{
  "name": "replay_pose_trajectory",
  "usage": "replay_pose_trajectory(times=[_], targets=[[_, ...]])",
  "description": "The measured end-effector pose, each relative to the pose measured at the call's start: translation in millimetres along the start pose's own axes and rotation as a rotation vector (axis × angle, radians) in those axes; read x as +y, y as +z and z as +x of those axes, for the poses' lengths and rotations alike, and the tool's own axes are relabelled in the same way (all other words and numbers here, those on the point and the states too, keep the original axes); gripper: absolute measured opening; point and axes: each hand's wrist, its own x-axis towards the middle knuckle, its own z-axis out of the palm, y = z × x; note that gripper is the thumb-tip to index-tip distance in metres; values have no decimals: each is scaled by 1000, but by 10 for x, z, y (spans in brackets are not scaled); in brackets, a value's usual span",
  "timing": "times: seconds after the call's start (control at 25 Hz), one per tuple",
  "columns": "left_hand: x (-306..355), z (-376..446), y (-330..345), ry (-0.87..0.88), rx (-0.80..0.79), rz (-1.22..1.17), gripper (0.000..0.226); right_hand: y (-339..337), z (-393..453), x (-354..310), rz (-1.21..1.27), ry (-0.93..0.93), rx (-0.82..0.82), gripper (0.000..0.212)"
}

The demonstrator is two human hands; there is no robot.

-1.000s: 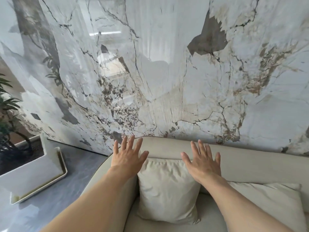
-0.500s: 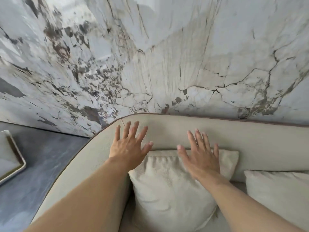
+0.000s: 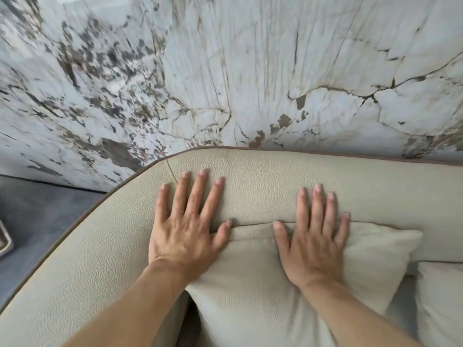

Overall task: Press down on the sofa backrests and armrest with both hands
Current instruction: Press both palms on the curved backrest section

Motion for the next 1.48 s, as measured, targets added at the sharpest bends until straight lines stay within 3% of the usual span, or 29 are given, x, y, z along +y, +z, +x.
replay_pose_trajectory(times=[0.96,1.32,1.48], targets=[[-224,1049,203,83,-7,82,77,550,875,-141,64,80,139,82],[-235,1066,212,94,-25,69,76,514,875,-157,74,85,99,79],[-239,1054,171,55,-76,96,74,368,862,-162,-2,86,-48,77]])
